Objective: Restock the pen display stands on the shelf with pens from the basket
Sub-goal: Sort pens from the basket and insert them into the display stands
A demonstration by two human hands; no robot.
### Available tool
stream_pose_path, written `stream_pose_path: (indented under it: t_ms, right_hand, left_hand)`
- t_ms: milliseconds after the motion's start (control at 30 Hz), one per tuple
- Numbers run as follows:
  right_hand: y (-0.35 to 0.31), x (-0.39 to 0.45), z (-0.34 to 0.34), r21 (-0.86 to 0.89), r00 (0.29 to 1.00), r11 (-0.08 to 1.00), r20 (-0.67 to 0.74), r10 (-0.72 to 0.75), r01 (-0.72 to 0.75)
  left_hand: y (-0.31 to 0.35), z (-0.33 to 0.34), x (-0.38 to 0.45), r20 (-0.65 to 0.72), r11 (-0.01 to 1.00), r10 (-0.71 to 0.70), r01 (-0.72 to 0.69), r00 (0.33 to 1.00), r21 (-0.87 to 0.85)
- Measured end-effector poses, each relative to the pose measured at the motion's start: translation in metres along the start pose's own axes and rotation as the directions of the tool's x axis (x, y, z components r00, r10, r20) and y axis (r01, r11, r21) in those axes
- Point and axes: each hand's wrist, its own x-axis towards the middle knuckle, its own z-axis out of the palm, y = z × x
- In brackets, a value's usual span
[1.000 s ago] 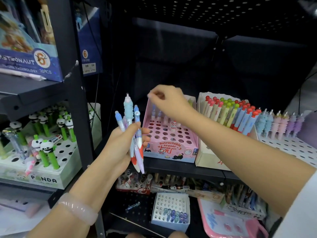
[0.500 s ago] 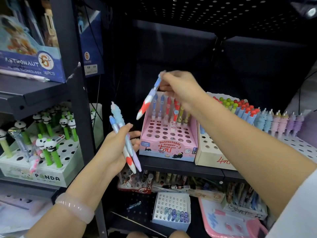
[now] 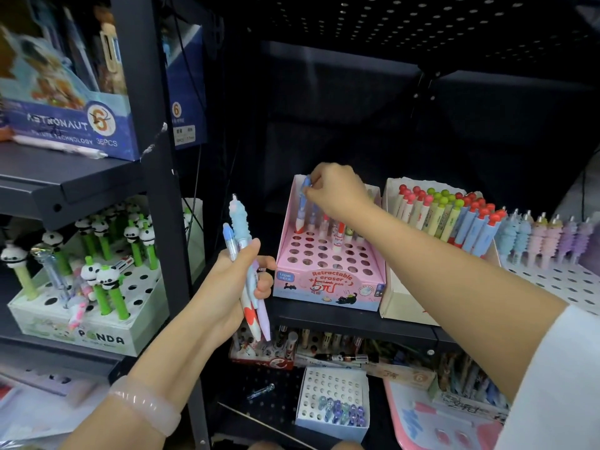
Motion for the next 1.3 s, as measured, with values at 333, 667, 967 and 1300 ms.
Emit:
stream_pose_path:
  t_ms: [333, 667, 967, 1300]
  right_hand:
    - [-0.019, 0.006, 0.008, -0.373, 0.992, 0.928, 0.126, 0.026, 0.023]
    - [-0.021, -0.068, -0.013, 0.554, 0.904, 0.821, 0.407, -0.127, -0.134]
    - [0.029, -0.094, -0.038, 0.669, 0.963, 0.719, 0.268, 0.004, -0.189]
    - [0.122, -0.117, -0.110, 0.798, 0.985, 0.583, 0.080, 0.151, -0.154]
  left_hand:
    - [0.000, 0.001, -0.006, -0.037, 0.996, 0.071, -0.069, 0.997, 0.054]
    - [-0.001, 0.018, -0.013, 0.018, 0.986, 0.121, -0.122, 0.992, 0.117]
    - [-0.027, 0.071, -0.016, 0.034, 0.975, 0.042, -0.048, 0.999, 0.215]
    - [-0.065, 0.168, -0.015, 0.234, 0.971, -0.024, -0.033, 0.972, 0.238]
